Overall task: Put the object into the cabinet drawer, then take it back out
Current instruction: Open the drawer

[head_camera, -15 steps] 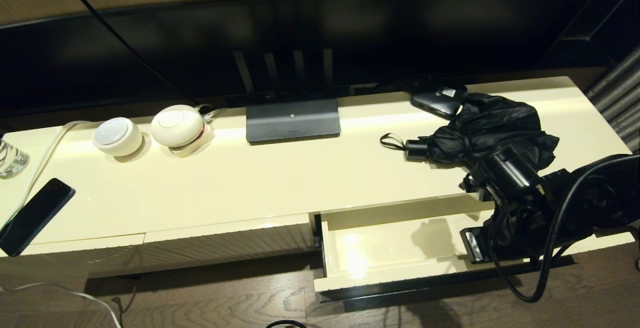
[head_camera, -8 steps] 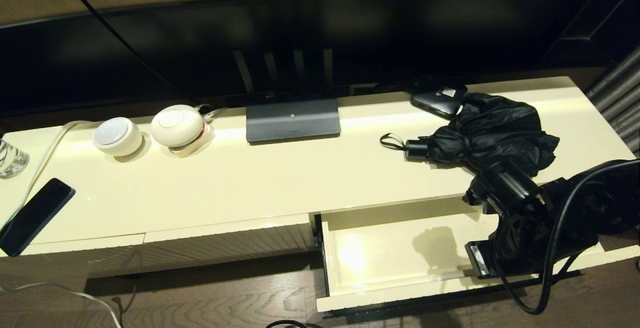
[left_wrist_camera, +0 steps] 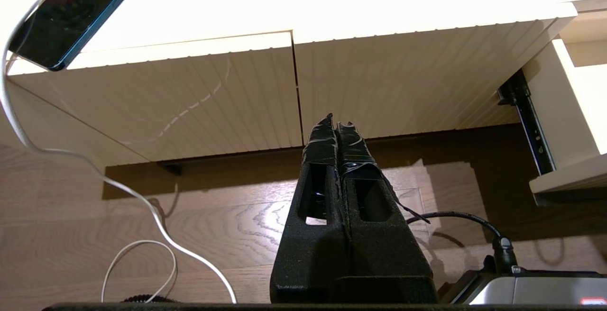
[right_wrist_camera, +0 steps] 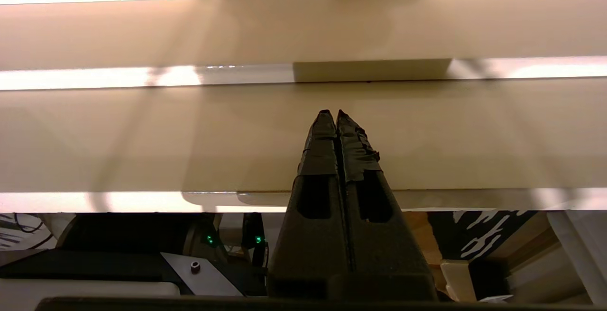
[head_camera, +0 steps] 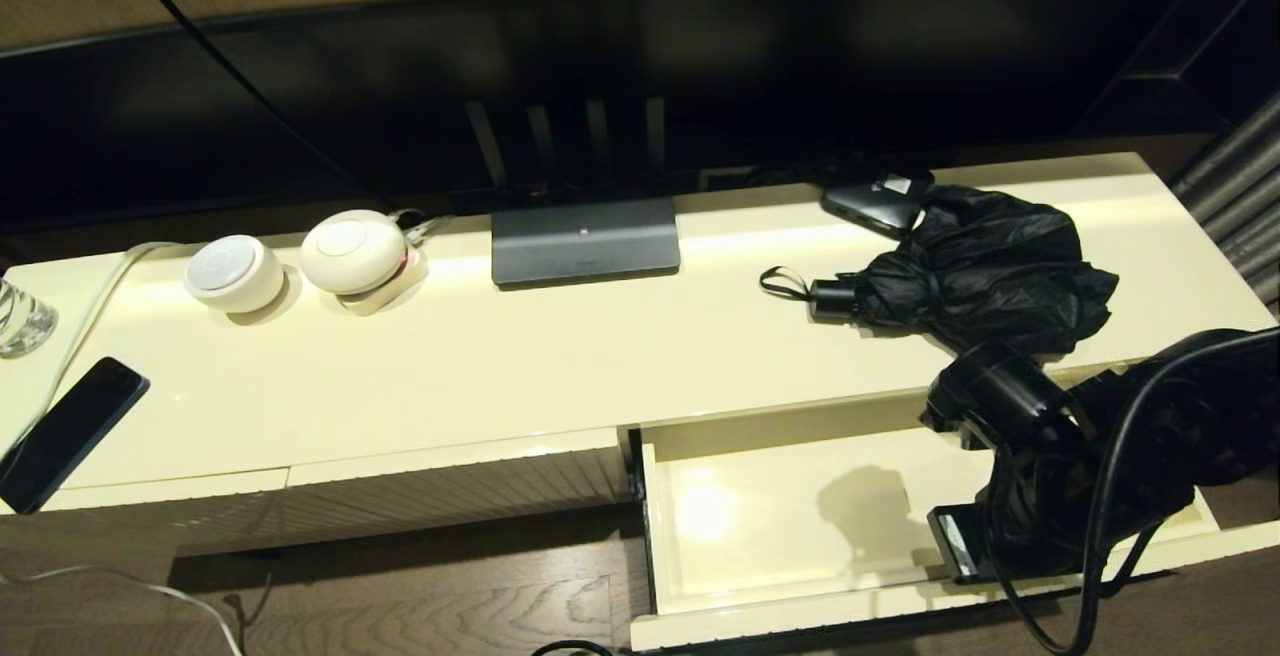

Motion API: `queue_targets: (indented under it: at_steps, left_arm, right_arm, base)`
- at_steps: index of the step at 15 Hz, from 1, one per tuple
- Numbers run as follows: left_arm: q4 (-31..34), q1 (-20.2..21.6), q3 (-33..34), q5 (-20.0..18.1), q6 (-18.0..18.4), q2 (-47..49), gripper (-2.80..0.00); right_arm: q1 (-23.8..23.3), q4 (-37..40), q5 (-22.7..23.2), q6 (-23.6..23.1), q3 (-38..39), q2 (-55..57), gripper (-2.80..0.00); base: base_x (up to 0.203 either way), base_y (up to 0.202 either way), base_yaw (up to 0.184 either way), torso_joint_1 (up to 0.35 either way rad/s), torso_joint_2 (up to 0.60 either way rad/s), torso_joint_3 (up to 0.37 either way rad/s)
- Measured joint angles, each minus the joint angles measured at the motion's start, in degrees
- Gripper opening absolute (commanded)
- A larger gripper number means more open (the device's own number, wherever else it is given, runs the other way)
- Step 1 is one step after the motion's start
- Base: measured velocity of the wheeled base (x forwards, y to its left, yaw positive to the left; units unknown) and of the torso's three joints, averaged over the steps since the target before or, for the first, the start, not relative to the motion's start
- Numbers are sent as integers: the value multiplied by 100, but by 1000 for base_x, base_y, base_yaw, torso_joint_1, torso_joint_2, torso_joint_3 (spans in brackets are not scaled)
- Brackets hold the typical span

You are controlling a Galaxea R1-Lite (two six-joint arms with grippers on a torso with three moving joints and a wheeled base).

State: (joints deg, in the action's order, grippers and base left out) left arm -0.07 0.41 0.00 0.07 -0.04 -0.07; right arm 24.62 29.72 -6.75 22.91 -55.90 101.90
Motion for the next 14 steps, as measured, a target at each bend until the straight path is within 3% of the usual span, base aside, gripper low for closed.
queue_targets:
  at_steps: [14]
  left_arm:
    - [-1, 0, 0, 0, -3, 0, -280]
  right_arm:
    - [166, 130, -11, 54, 326, -30, -280]
  base:
    - [0, 0, 0, 0, 0, 0]
